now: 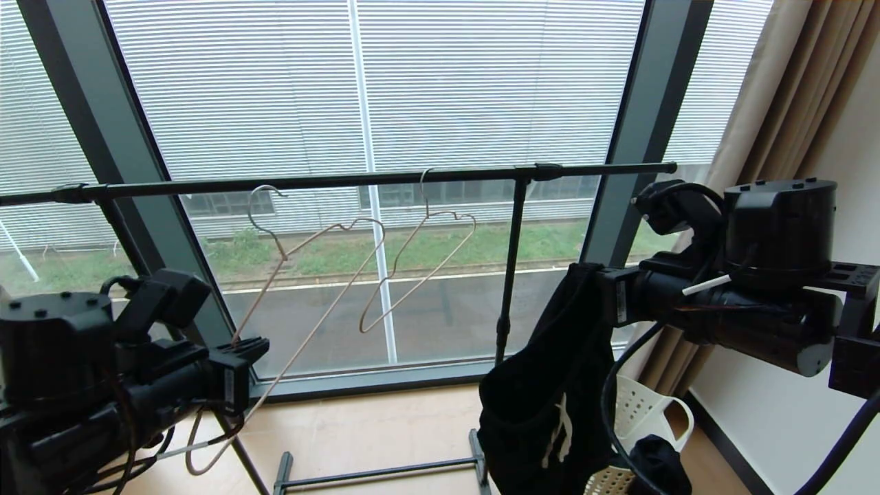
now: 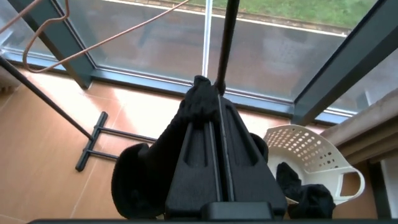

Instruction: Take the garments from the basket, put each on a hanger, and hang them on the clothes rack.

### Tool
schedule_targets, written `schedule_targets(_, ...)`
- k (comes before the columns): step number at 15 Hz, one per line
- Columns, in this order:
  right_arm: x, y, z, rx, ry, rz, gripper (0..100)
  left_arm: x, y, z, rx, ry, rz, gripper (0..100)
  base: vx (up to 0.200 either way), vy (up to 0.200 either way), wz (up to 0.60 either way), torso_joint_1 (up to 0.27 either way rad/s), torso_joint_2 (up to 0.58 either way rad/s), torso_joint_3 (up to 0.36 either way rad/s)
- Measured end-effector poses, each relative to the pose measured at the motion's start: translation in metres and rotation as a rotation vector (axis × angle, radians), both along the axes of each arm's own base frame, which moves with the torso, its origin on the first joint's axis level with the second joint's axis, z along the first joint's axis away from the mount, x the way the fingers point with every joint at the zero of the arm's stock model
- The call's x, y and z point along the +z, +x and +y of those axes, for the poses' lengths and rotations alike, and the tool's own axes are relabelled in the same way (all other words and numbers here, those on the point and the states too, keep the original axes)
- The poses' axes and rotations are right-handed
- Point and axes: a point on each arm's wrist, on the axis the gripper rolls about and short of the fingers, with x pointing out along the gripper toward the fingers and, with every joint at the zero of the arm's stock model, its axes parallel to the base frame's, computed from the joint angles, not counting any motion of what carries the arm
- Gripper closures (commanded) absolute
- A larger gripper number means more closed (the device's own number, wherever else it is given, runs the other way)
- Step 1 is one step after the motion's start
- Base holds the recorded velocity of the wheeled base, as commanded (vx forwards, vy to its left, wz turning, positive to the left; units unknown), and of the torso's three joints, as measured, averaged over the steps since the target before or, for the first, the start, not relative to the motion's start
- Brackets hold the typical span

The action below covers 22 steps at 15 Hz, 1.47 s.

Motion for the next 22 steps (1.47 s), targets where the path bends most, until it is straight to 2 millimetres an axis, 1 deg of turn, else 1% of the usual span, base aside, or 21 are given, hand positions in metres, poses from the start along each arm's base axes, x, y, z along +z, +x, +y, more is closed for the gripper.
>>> schedule_targets(2, 0.000, 0.003, 0.003, -0.009, -0.051, -0.017, 100, 0.000, -0.020, 0.005, -0.041, -0.024, -0.024, 100, 0.000, 0.000, 0.00, 0.000, 0.00, 0.000)
schedule_targets(3, 0.000, 0.005, 0.004, -0.038, -0.090, -0.025, 100, 0.003, -0.030, 0.006, -0.072, -0.042, -0.047, 100, 0.000, 0.000, 0.00, 0.000, 0.00, 0.000)
schedule_targets(6, 0.002, 0.011, 0.007, -0.079, -0.154, -0.033, 100, 0.011, -0.048, 0.005, -0.181, -0.085, -0.100, 100, 0.000, 0.000, 0.00, 0.000, 0.00, 0.000)
schedule_targets(9, 0.009, 0.022, 0.010, -0.164, -0.210, -0.051, 100, 0.015, -0.059, -0.008, -0.292, -0.100, -0.120, 100, 0.000, 0.000, 0.00, 0.000, 0.00, 0.000)
schedule_targets(11, 0.011, 0.030, 0.013, -0.213, -0.231, -0.068, 100, 0.010, -0.065, -0.019, -0.376, -0.096, -0.096, 100, 0.000, 0.000, 0.00, 0.000, 0.00, 0.000)
schedule_targets(13, 0.009, 0.038, 0.017, -0.232, -0.248, -0.073, 100, 0.000, -0.069, -0.029, -0.452, -0.075, -0.043, 100, 0.000, 0.000, 0.00, 0.000, 0.00, 0.000)
schedule_targets(16, 0.005, 0.044, 0.023, -0.226, -0.252, -0.067, 100, -0.012, -0.067, -0.041, -0.504, -0.048, 0.026, 100, 0.000, 0.000, 0.00, 0.000, 0.00, 0.000)
schedule_targets(19, 0.001, 0.046, 0.030, -0.210, -0.258, -0.062, 100, -0.019, -0.061, -0.055, -0.553, -0.022, 0.068, 100, 0.000, 0.000, 0.00, 0.000, 0.00, 0.000)
schedule_targets(22, -0.003, 0.043, 0.037, -0.186, -0.266, -0.052, 100, -0.021, -0.052, -0.068, -0.582, -0.007, 0.081, 100, 0.000, 0.000, 0.00, 0.000, 0.00, 0.000)
